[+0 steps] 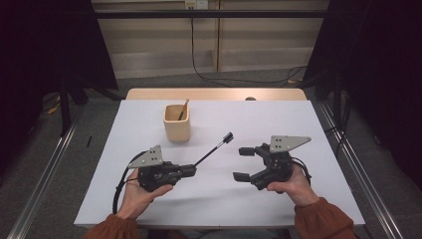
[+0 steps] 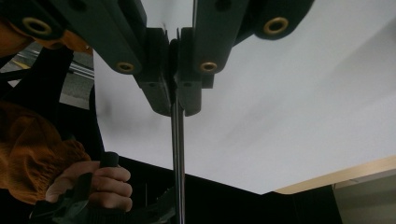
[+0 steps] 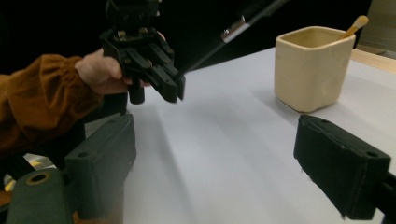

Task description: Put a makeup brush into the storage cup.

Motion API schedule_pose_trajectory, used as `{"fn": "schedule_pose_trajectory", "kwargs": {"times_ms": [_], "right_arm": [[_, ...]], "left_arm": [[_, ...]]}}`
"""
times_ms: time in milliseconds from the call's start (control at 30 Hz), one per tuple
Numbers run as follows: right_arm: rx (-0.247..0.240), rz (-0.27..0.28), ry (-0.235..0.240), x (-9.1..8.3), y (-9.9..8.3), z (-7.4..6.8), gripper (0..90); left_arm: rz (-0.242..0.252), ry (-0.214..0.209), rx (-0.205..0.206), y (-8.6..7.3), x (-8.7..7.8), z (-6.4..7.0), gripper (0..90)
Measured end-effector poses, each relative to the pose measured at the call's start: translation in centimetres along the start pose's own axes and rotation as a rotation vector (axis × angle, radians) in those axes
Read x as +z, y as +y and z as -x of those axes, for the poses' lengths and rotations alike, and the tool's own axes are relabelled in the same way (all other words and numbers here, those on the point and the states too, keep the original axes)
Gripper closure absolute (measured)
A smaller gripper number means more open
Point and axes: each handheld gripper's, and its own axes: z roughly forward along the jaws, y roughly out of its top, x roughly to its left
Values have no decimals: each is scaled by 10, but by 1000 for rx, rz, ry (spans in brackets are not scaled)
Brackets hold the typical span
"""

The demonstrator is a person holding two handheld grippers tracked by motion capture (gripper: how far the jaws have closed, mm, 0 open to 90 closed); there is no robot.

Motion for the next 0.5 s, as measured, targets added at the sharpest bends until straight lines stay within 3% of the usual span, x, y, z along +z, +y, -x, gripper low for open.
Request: {"fn": "schedule_pose_trajectory", "kwargs": {"times_ms": [267, 500], "right_arm": [[-24, 16, -15, 8, 10, 1, 175], [-40, 34, -8, 15, 14, 0, 289]], "left_arm": [[-1, -1, 10, 2, 7, 2, 855], [7, 2, 20, 2, 9, 5, 855]]}}
